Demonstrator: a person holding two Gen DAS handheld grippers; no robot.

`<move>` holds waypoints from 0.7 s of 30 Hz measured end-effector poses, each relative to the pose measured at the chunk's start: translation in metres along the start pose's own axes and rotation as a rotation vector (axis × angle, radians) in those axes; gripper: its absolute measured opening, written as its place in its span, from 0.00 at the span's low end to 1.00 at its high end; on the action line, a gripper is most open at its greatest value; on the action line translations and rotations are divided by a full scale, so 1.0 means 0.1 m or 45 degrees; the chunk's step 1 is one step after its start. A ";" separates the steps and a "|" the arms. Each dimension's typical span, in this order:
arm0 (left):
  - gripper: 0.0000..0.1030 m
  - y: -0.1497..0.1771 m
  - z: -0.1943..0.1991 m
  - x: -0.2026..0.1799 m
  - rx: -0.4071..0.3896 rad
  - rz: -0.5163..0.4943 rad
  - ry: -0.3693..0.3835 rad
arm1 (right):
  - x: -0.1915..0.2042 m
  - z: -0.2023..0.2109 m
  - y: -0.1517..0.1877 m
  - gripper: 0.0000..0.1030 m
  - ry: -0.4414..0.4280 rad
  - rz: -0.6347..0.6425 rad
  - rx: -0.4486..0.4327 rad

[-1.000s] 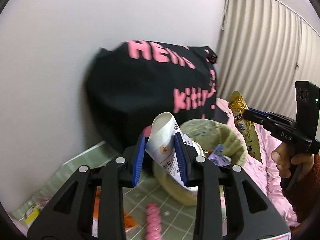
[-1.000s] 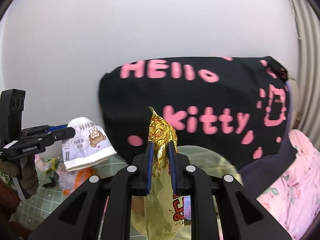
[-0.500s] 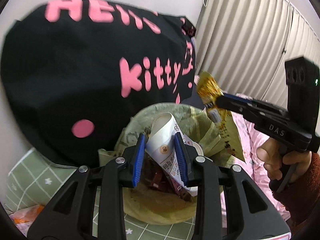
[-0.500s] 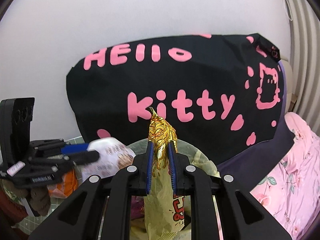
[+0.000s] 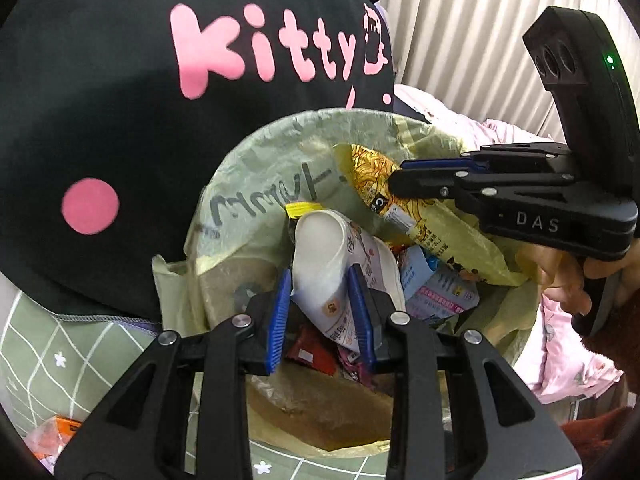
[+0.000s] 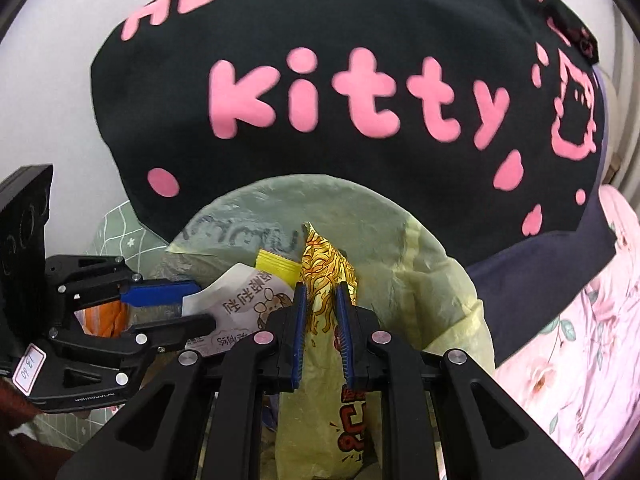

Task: Collect trash
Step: 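Carry both packets over the yellow bag and open both tools inside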

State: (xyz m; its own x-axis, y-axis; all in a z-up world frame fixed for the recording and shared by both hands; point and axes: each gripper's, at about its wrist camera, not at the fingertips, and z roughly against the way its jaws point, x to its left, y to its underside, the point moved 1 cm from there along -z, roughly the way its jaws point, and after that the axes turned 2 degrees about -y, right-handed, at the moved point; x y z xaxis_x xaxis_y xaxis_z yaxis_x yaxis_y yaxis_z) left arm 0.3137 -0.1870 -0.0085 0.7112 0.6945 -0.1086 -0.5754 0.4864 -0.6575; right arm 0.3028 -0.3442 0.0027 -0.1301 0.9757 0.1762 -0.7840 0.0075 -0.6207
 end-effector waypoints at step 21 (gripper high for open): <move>0.28 0.03 0.19 0.15 -0.009 0.170 0.201 | 0.01 0.27 -0.02 0.15 -0.007 -0.073 -0.160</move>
State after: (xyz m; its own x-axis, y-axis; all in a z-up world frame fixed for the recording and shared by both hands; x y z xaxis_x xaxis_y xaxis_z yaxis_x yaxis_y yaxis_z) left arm 0.3149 -0.1653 0.0023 0.6835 0.6606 -0.3105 -0.6664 0.3911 -0.6348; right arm 0.2879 -0.3488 0.0253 -0.0908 0.9717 0.2180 -0.7080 0.0909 -0.7003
